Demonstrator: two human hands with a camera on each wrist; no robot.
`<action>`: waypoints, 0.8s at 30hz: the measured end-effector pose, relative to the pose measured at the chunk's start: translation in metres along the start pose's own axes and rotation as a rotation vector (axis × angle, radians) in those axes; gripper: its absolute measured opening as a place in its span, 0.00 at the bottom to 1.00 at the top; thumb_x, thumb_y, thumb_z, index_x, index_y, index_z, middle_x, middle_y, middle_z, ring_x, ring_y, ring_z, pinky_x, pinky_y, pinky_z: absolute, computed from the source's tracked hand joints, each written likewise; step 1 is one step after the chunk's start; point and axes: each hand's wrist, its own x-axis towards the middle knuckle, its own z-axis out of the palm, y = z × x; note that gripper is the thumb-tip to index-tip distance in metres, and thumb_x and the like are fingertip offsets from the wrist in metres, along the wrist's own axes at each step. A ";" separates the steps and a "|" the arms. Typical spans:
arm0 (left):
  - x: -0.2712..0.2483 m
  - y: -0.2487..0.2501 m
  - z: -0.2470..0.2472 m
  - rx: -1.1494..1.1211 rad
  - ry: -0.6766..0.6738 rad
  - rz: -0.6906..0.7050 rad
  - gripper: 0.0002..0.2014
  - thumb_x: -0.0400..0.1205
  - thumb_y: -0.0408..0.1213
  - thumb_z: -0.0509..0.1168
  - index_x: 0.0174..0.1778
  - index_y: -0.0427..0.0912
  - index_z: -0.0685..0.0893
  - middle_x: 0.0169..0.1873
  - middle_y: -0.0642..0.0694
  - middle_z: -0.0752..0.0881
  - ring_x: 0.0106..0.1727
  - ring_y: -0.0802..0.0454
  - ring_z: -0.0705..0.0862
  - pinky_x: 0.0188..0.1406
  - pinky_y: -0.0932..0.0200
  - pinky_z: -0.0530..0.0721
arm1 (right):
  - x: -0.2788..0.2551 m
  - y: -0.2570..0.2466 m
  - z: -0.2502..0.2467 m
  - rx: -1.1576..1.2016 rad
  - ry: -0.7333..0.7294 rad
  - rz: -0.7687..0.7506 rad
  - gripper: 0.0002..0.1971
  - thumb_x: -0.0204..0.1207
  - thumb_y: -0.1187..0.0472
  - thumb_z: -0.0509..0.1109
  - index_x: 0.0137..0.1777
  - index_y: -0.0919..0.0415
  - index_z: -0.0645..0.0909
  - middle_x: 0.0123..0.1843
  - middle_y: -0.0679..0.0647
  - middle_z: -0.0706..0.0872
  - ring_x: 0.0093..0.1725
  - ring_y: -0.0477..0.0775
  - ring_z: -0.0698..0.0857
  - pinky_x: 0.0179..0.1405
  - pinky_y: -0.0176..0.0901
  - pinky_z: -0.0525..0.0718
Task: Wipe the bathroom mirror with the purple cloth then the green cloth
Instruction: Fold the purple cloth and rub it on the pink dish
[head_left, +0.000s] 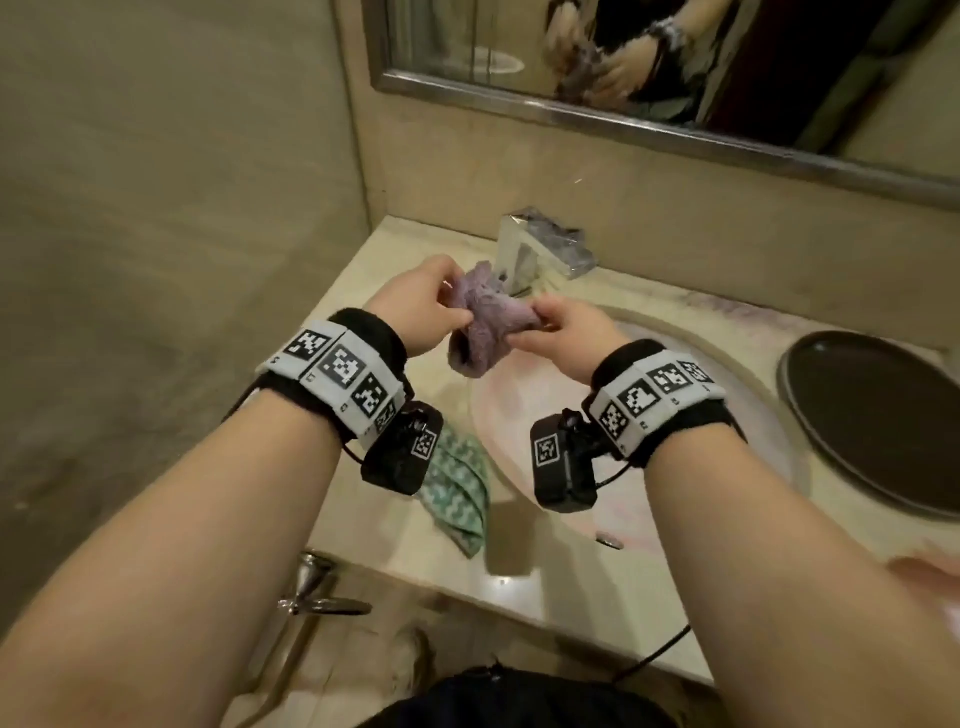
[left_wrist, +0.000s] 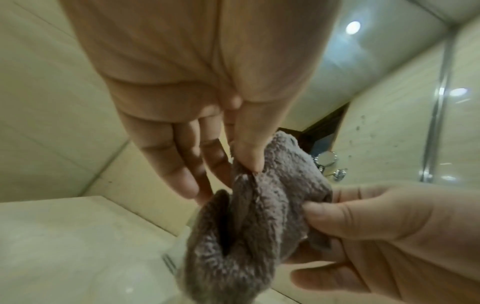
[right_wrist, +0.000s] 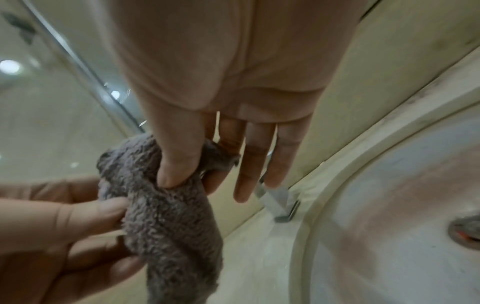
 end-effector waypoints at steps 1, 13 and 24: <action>0.002 0.010 0.007 0.018 -0.011 0.033 0.10 0.80 0.32 0.66 0.56 0.42 0.74 0.45 0.46 0.79 0.49 0.45 0.80 0.50 0.60 0.75 | -0.007 0.005 -0.008 0.034 0.053 0.012 0.11 0.76 0.61 0.71 0.56 0.61 0.82 0.44 0.51 0.85 0.41 0.46 0.80 0.39 0.29 0.74; 0.009 0.114 0.125 -0.216 -0.194 0.286 0.07 0.84 0.38 0.62 0.54 0.44 0.71 0.54 0.45 0.81 0.49 0.48 0.82 0.52 0.50 0.83 | -0.089 0.091 -0.080 0.407 0.436 0.284 0.10 0.79 0.64 0.62 0.59 0.57 0.74 0.49 0.57 0.83 0.52 0.61 0.85 0.55 0.61 0.84; -0.006 0.174 0.195 -0.441 -0.475 0.115 0.21 0.84 0.46 0.61 0.69 0.41 0.68 0.47 0.44 0.86 0.41 0.52 0.87 0.48 0.53 0.87 | -0.156 0.147 -0.124 0.728 0.578 0.290 0.10 0.81 0.52 0.63 0.56 0.55 0.80 0.55 0.57 0.88 0.55 0.54 0.87 0.58 0.53 0.84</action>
